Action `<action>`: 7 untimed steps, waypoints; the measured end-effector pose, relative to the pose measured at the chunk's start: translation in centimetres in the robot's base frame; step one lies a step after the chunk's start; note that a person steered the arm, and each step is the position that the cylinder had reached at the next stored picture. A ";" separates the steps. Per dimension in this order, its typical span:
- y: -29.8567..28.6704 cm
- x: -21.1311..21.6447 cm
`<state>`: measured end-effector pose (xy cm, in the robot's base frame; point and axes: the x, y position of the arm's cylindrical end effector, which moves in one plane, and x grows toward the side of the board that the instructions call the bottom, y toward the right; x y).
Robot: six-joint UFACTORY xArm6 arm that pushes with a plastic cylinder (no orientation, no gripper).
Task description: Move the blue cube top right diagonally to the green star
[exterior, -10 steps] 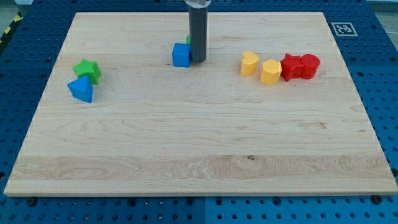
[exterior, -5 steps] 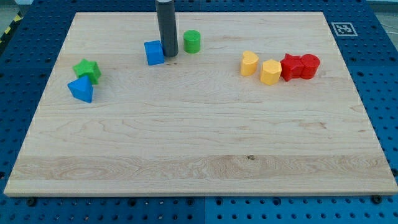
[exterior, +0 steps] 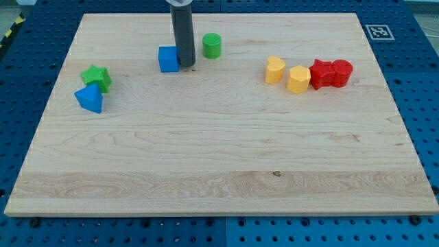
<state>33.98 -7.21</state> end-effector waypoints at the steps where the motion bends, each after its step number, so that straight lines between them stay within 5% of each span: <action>1: -2.0 0.0; 7: -7.7 0.0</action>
<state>33.94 -14.94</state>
